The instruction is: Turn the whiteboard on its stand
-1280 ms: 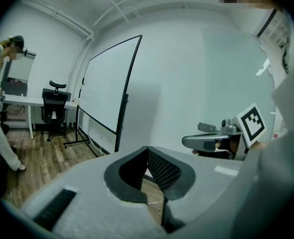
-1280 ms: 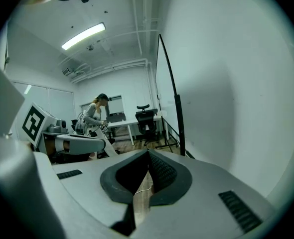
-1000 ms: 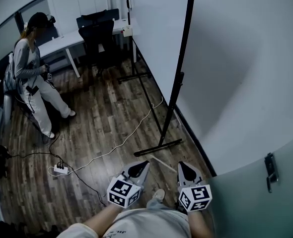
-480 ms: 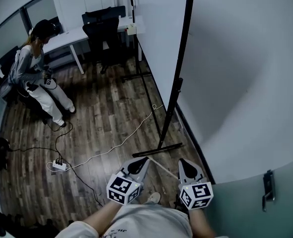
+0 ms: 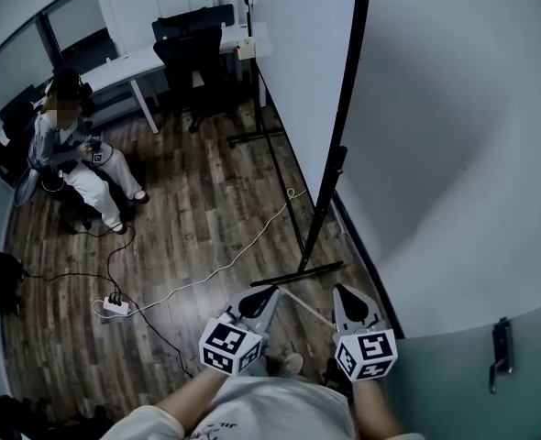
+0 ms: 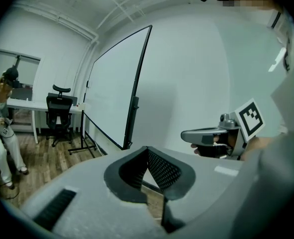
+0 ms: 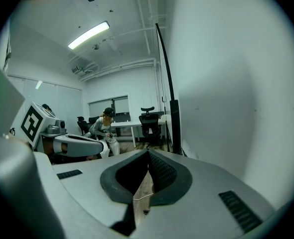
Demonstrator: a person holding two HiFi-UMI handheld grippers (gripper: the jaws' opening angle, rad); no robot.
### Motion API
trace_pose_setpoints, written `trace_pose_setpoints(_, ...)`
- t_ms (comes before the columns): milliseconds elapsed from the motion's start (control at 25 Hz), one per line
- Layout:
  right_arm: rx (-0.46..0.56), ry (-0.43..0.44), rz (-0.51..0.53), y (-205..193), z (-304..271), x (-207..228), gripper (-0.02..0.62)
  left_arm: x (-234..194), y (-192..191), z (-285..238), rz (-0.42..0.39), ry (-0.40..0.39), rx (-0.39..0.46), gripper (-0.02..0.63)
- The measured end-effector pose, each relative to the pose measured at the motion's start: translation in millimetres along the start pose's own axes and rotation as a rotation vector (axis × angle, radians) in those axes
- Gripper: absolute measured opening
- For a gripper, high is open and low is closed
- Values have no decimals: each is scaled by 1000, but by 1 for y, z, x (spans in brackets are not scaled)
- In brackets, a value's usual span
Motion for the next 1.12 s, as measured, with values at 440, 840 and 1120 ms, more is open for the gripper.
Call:
trace_pose_setpoints(440,37,-47,20,28,-41,4,8,-41,23,-20,-44,-49,-11,11)
trace_pose_setpoints(840,51,-84,21,47,-89,14,8,-75,35,-44,-44,-74,-7,11)
trace_pose_setpoints(1120,45,-105,31,58,-121,24,8,-94,46,-63,-47,-84,-4,11)
Point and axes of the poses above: the fingertips, and each gripper's own axes: z backward along the fingers, x to its right, y out of its top, the point moved 10 cm from there along z, backward along the fingers, and after that the axes turned 9 degrees about -y, right-handed, at the moved point
